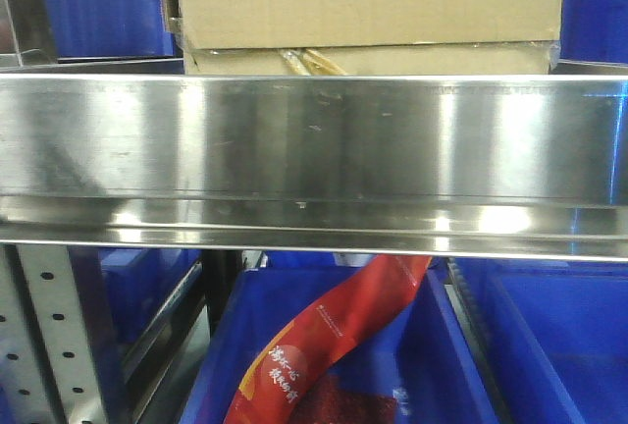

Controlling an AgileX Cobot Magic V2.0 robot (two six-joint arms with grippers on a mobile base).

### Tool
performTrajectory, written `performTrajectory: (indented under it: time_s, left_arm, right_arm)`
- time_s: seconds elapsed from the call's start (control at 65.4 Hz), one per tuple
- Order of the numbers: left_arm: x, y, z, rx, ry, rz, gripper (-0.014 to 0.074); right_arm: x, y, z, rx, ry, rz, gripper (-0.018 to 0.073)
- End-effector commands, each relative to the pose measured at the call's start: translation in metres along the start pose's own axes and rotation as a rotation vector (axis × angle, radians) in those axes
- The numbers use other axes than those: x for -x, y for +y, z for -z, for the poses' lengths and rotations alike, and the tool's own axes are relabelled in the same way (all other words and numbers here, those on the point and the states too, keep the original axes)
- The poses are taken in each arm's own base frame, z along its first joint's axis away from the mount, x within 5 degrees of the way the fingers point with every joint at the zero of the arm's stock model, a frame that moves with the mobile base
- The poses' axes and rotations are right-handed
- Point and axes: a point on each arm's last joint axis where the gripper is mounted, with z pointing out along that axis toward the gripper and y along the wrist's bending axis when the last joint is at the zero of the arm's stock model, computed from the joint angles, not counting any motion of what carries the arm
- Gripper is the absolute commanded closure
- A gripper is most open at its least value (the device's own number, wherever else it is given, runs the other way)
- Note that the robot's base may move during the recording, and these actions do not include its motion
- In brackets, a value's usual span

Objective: Stack two boxes on right shelf middle

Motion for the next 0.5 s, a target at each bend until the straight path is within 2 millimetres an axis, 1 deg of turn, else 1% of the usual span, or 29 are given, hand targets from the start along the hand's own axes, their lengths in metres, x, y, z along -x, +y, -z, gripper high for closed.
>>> performTrajectory:
  time_s: [0.0, 0.489]
  left_arm:
    - [0.0026, -0.0001, 0.0005, 0.001, -0.026, 0.002, 0.0708]
    - [0.0026, -0.0001, 0.0005, 0.001, -0.026, 0.002, 0.0708]
  right_arm:
    - [0.0021, -0.0006, 0.0007, -0.009, -0.031, 0.003, 0.0722]
    - [0.0021, -0.0006, 0.0007, -0.009, -0.031, 0.003, 0.0722]
